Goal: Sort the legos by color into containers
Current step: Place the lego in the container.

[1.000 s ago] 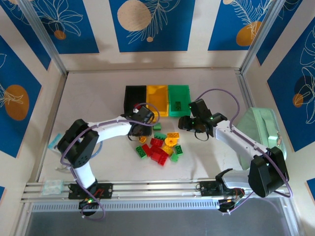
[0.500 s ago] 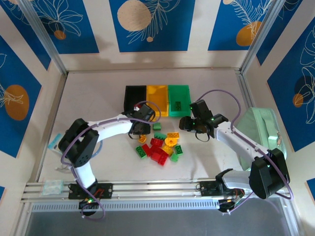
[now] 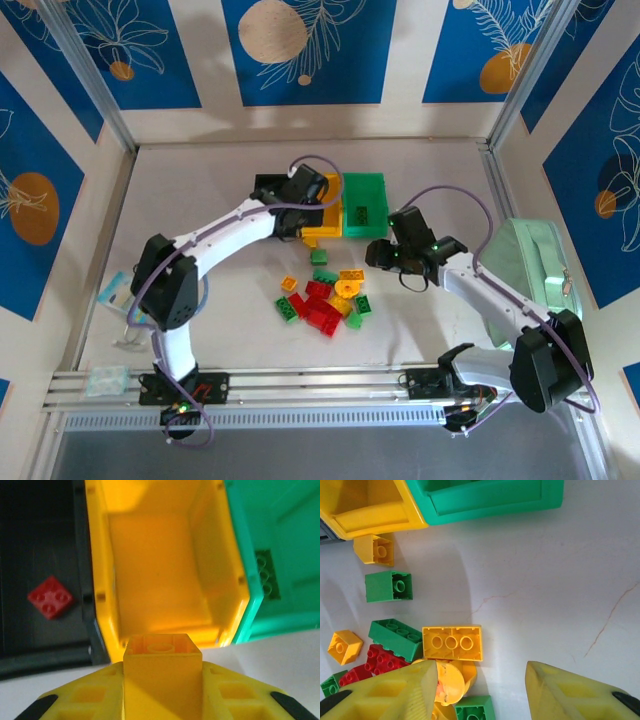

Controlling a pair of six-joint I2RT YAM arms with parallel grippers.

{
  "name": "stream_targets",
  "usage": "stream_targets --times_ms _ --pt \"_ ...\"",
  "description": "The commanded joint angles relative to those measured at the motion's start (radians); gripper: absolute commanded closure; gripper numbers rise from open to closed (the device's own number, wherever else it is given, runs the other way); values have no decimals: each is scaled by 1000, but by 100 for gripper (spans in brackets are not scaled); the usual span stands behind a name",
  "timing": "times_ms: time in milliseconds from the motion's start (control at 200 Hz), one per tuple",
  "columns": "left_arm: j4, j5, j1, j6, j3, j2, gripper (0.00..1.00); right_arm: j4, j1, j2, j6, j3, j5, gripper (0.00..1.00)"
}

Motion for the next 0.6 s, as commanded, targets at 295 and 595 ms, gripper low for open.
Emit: stream_targets --times_ms 295,595 --pt "-188 -9 54 143 421 249 33 -36 -12 -90 12 -42 -18 50" --pt "-76 -33 -2 79 91 73 24 0 -12 -88 28 -66 -30 50"
